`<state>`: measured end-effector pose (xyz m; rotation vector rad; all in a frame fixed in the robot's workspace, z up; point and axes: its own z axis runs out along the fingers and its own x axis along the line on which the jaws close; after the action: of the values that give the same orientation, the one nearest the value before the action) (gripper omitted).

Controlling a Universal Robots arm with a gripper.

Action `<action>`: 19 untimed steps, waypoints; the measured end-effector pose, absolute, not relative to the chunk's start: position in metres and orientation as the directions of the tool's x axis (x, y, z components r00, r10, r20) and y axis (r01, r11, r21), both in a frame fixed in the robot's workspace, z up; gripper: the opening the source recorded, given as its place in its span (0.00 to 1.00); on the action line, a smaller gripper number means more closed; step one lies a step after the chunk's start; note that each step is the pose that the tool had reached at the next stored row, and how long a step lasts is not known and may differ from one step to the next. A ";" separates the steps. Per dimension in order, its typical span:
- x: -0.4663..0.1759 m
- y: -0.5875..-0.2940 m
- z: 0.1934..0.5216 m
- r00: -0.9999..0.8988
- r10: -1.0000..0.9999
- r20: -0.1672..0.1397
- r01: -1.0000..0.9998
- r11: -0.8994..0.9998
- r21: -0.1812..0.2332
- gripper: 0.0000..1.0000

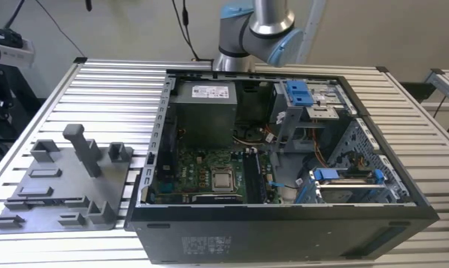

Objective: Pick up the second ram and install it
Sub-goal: 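Pick up the second ram and move it above second insertion slot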

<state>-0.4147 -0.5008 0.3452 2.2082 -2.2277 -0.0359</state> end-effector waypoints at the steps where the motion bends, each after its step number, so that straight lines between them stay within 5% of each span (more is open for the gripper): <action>1: -0.415 -0.501 0.344 -0.009 -1.000 -0.013 -1.000 0.009 0.020 0.44; 19: -0.416 -0.501 0.319 0.014 -1.000 -0.014 -1.000 -0.014 0.024 0.44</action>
<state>-0.4157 -0.5008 0.3193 2.2311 -2.2004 -0.0417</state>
